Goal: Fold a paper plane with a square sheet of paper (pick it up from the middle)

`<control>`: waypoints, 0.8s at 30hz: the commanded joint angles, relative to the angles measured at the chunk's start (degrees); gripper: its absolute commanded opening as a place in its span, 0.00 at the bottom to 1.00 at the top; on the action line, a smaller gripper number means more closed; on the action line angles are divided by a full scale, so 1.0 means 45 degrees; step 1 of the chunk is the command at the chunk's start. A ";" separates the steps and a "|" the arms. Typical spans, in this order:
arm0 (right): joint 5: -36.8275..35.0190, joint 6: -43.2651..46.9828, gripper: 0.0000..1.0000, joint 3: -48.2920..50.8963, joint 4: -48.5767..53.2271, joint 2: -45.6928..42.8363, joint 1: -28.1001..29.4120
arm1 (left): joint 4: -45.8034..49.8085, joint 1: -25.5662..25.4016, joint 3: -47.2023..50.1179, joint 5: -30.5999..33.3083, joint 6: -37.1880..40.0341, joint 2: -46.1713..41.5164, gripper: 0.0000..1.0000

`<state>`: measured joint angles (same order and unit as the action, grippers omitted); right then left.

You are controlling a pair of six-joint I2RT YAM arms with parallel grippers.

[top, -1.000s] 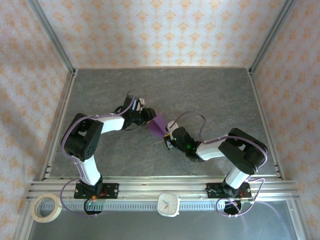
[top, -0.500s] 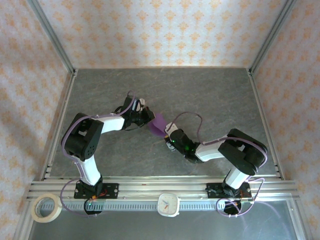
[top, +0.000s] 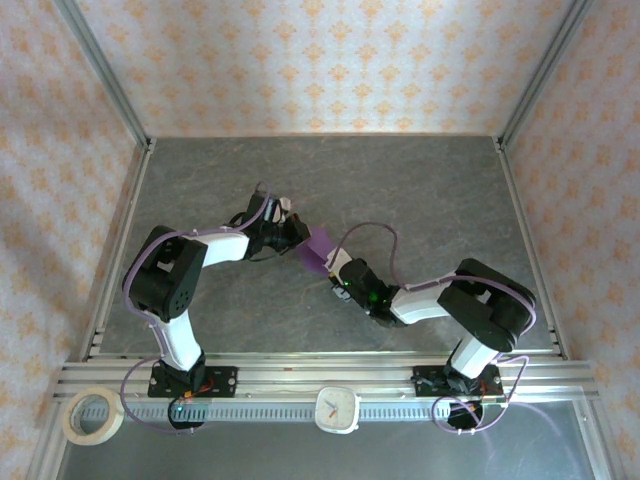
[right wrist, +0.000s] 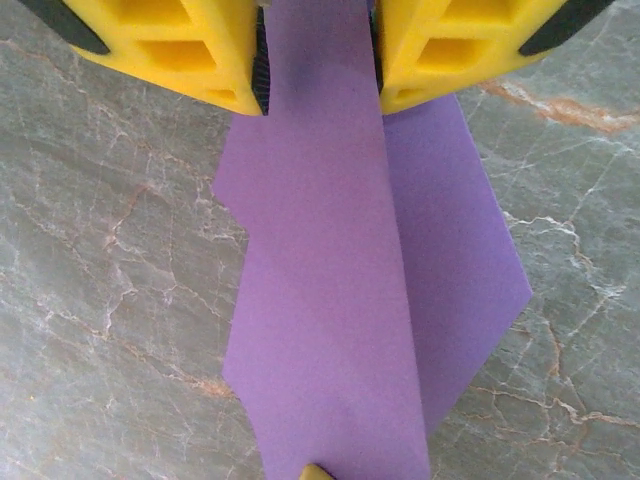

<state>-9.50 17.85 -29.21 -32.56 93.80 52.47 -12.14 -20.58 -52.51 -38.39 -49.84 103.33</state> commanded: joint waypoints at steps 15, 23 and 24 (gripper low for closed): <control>-0.0448 0.0134 0.17 -0.0415 -0.0164 0.0156 0.0079 | 0.0417 0.0083 -0.0620 -0.0209 0.0275 0.0241 0.02; -0.0197 -0.0166 0.11 -0.0296 -0.0242 -0.0022 0.0078 | 0.0466 0.0075 -0.0675 -0.0162 0.0315 0.0339 0.02; -0.0175 -0.0210 0.12 -0.0270 -0.0231 -0.0040 0.0076 | 0.0482 0.0083 -0.0656 -0.0142 0.0326 0.0339 0.02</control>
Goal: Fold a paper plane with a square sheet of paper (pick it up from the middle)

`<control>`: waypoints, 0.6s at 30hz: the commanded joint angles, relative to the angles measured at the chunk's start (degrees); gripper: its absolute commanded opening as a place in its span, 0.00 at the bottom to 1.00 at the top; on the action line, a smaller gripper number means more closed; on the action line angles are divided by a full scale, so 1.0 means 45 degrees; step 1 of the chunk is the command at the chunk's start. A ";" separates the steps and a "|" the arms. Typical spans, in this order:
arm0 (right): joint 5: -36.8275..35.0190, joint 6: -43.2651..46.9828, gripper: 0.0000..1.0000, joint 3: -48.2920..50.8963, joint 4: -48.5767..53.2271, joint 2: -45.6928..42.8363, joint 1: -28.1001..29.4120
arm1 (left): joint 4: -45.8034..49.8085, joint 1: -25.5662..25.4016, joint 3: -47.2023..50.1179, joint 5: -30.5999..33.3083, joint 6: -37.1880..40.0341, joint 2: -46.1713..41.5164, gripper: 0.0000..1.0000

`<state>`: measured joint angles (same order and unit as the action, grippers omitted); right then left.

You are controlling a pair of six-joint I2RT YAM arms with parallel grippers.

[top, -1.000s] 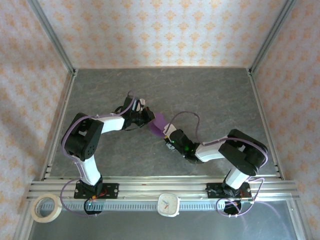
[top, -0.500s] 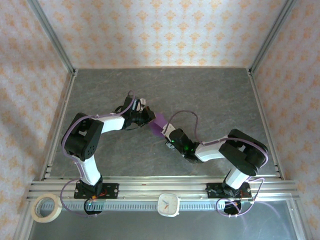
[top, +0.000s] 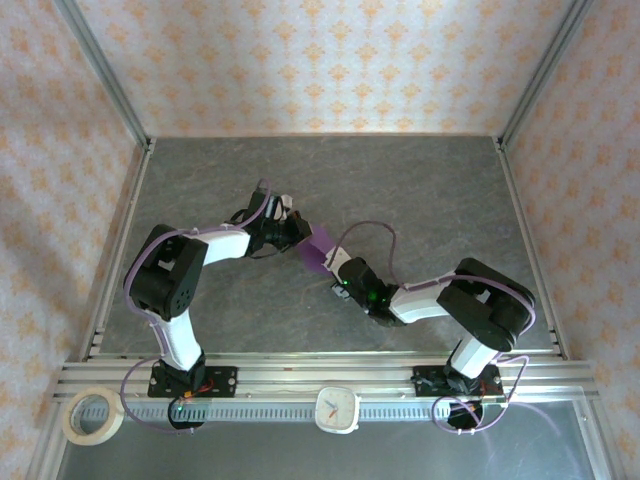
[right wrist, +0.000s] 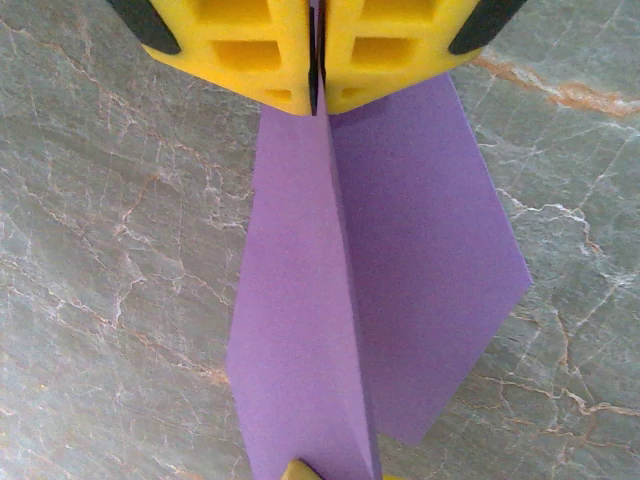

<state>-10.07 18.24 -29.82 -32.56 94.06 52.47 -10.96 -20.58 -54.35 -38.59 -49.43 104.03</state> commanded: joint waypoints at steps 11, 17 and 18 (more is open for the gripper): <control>0.0102 -0.0447 0.07 -0.0060 -0.0337 -0.0361 0.0076 | 0.0326 0.0066 -0.0305 -0.0041 0.0320 0.0252 0.02; 0.0345 -0.0979 0.00 -0.0100 -0.0199 -0.0319 0.0060 | 0.0414 0.0062 -0.0354 0.0028 0.0389 0.0211 0.10; 0.0457 -0.1212 0.00 -0.0130 -0.0153 -0.0250 0.0050 | 0.0450 0.0064 -0.0326 0.0126 0.0379 0.0096 0.19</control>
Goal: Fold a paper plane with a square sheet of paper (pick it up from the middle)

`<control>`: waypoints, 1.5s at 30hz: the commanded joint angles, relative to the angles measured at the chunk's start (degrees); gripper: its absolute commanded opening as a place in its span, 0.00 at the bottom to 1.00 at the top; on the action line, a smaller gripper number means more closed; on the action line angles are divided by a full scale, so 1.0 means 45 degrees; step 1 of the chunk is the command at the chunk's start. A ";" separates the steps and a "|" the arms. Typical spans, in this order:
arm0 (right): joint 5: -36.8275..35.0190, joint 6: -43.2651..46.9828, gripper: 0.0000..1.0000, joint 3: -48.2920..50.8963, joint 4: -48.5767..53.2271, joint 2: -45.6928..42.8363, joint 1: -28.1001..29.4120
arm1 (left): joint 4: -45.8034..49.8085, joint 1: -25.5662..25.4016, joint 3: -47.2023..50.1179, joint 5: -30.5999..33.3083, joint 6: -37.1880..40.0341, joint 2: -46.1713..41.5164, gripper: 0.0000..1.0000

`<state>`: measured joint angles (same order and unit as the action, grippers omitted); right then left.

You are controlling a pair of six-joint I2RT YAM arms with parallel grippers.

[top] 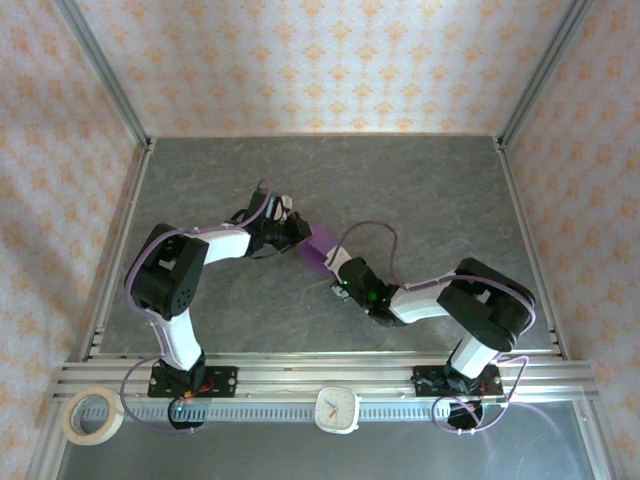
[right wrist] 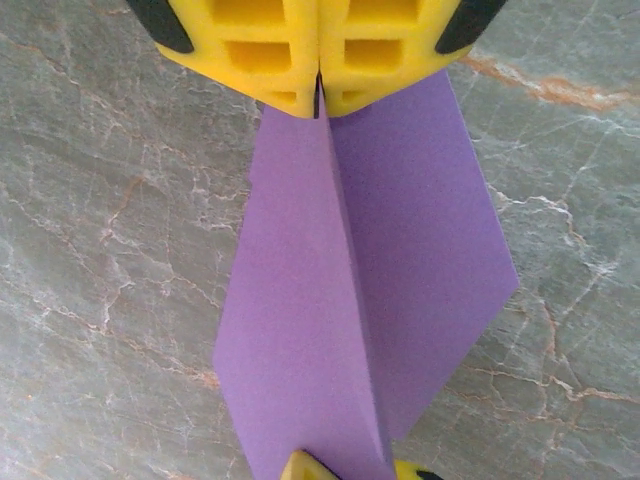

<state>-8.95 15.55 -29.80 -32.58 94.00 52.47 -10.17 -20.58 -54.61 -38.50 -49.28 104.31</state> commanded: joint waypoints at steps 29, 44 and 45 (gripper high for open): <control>0.7475 -0.7544 0.00 -0.0819 -0.0998 0.2046 -0.2089 | 0.0481 0.0902 0.1853 0.1183 0.1097 -0.2843 0.47; 0.7946 -0.9777 0.00 -0.0818 -0.1011 0.2240 -0.2205 | -0.3509 0.0731 0.2737 -0.1862 -0.0275 -0.1602 0.16; 0.7965 -0.9819 0.00 -0.0833 -0.0984 0.2240 -0.2206 | -0.3543 0.0670 0.2655 -0.1908 -0.0312 -0.1462 0.16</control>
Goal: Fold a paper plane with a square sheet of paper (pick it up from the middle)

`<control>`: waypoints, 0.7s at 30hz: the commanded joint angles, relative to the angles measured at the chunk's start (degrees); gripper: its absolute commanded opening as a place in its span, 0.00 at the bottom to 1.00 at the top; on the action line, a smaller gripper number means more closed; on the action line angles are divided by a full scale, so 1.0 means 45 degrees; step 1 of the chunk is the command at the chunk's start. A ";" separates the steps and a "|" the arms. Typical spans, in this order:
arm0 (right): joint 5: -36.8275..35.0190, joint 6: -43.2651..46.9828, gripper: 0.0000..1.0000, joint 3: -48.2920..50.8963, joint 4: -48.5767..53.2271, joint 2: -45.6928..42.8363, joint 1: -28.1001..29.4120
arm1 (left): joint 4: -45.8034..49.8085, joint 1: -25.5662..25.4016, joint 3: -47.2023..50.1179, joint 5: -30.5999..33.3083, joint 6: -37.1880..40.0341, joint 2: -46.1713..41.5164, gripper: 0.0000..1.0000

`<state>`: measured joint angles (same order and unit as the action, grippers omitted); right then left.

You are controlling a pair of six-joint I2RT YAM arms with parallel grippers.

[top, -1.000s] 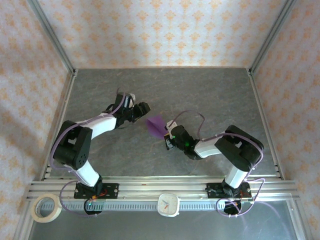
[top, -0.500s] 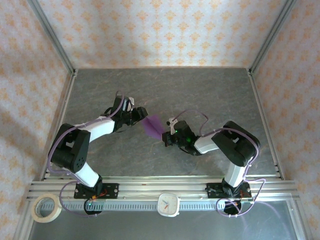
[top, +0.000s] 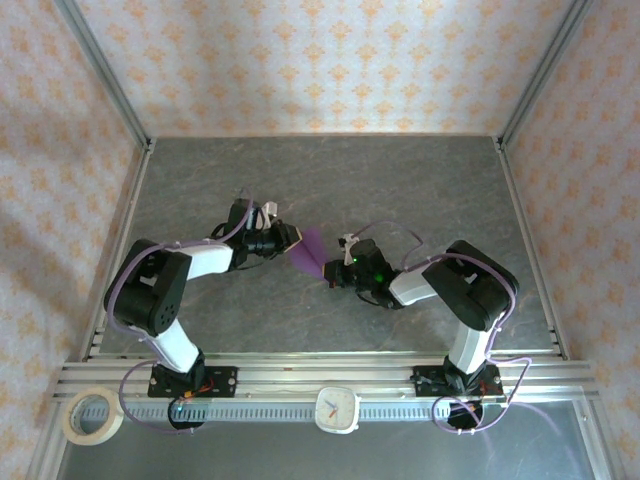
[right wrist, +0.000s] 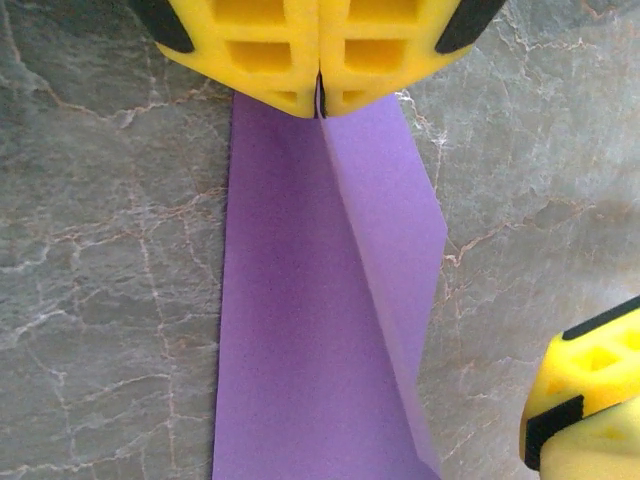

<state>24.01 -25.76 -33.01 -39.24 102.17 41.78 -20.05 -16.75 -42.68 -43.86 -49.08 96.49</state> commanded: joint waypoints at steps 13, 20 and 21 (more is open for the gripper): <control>0.0853 -0.0784 0.06 -0.0202 0.0337 0.0316 0.0169 | -0.0890 -0.1102 -0.1280 0.0283 -0.0404 0.1957 0.11; 0.1154 -0.0676 0.13 -0.0320 0.0381 0.0145 0.0071 | -0.0401 -0.1121 -0.1338 0.0777 -0.0129 0.2074 0.10; 0.1224 -0.0672 0.13 -0.0319 0.0362 0.0130 0.0076 | -0.0394 -0.1121 -0.1321 0.0799 -0.0095 0.2093 0.10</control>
<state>26.98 -28.53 -33.63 -39.27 102.30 41.78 -23.20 -21.76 -47.22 -42.17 -50.94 104.99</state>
